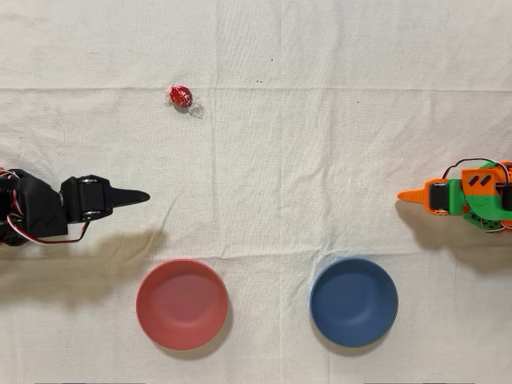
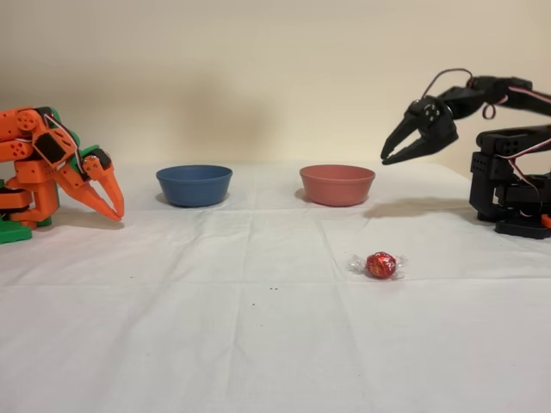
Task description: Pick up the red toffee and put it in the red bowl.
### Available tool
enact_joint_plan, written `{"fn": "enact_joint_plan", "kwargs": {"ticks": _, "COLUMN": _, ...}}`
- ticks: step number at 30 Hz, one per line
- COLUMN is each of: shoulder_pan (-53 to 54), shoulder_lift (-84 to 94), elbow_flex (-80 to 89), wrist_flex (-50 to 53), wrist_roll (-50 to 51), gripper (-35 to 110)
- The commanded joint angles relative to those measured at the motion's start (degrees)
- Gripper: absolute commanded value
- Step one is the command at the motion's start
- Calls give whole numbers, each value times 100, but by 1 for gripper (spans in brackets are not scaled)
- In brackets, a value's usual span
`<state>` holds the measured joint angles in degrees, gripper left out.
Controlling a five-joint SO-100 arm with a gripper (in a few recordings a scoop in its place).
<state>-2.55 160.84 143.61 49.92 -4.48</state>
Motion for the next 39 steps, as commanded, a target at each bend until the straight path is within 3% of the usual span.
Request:
{"fn": "enact_joint_plan", "kwargs": {"ticks": 1, "shoulder_pan": -369, "shoulder_lift": -1037, "elbow_flex": -1573, "wrist_flex": 378, "wrist_roll": -369, "gripper": 0}}
{"fn": "enact_joint_plan", "kwargs": {"ticks": 9, "shoulder_pan": -1230, "shoulder_lift": -1881, "elbow_flex": -2136, "wrist_flex": 554, "wrist_roll": -2435, "gripper": 0}}
{"fn": "enact_joint_plan", "kwargs": {"ticks": 21, "shoulder_pan": -2355, "shoulder_lift": -2883, "elbow_flex": -3243, "wrist_flex": 1063, "wrist_roll": -1872, "gripper": 1}}
{"fn": "enact_joint_plan", "kwargs": {"ticks": 30, "shoulder_pan": -2918, "shoulder_lift": -3639, "elbow_flex": -4166, "wrist_flex": 1696, "wrist_roll": -1995, "gripper": 1}}
{"fn": "enact_joint_plan", "kwargs": {"ticks": 39, "shoulder_pan": -3287, "shoulder_lift": -4280, "elbow_flex": -4386, "wrist_flex": 1529, "wrist_roll": -2118, "gripper": 1}}
